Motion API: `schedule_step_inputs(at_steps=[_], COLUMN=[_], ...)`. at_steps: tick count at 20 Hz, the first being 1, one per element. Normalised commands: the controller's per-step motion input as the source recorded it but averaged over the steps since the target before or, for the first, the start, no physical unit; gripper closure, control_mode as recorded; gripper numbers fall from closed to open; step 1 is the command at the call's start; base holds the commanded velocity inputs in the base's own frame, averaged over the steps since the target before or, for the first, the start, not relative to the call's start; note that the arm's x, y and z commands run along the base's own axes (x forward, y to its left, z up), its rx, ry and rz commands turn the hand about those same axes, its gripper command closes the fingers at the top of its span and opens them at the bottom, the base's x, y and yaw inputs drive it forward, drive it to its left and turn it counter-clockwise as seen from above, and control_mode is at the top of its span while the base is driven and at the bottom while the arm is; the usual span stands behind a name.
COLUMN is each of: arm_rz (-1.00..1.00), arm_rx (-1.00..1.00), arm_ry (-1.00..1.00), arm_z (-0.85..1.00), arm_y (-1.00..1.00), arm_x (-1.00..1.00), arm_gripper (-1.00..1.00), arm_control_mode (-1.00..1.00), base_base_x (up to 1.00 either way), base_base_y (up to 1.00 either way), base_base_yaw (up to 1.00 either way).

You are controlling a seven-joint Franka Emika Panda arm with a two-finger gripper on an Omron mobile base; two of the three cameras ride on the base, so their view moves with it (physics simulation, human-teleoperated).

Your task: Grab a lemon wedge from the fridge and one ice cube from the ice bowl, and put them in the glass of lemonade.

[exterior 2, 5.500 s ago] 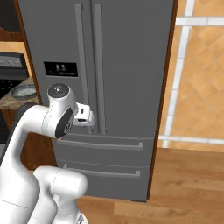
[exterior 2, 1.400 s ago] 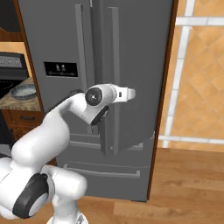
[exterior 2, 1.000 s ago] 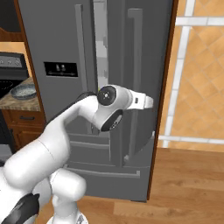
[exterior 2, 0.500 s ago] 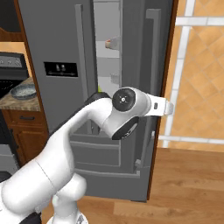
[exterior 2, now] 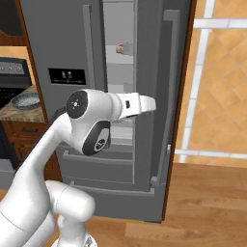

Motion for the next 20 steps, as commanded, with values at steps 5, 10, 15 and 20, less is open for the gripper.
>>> schedule_step_inputs(at_steps=[5,10,15,20], arm_rz=[0.02,0.00,0.00,-0.04], arm_rx=[-0.31,-0.32,-0.23,-0.20], arm_ry=[0.01,0.10,0.31,0.31], arm_z=[0.27,0.19,0.09,0.05], arm_y=[0.87,0.71,0.44,0.08], arm_x=[0.01,0.03,0.28,0.49], arm_gripper=[-1.00,-1.00,-1.00,-1.00], arm_control_mode=[-1.00,-1.00,-1.00,-1.00], base_base_x=[0.00,0.00,0.00,0.00], base_base_y=[0.00,0.00,0.00,0.00], base_base_yaw=[0.00,0.00,0.00,0.00])
